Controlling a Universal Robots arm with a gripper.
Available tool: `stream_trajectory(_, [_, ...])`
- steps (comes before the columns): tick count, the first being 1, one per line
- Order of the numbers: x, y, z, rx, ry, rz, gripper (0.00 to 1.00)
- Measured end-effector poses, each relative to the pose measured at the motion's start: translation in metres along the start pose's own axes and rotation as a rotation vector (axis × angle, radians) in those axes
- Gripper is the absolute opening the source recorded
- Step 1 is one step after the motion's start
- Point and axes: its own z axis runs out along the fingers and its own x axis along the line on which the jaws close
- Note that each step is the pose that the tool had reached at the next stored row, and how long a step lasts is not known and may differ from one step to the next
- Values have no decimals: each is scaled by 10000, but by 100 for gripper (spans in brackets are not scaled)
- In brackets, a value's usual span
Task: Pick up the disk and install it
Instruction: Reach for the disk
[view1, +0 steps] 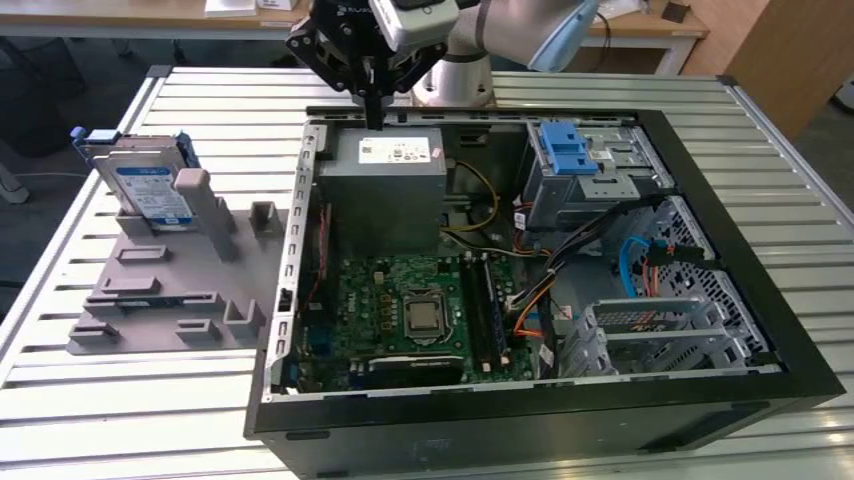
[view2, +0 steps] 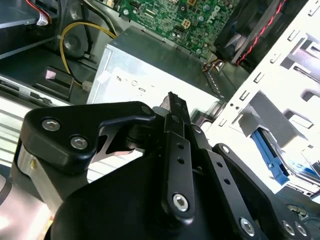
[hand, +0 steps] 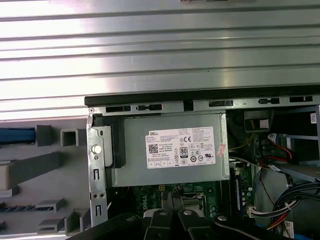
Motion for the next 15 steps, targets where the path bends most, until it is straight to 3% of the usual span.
stream_trajectory(15, [152,15,13,0,1,-1,11])
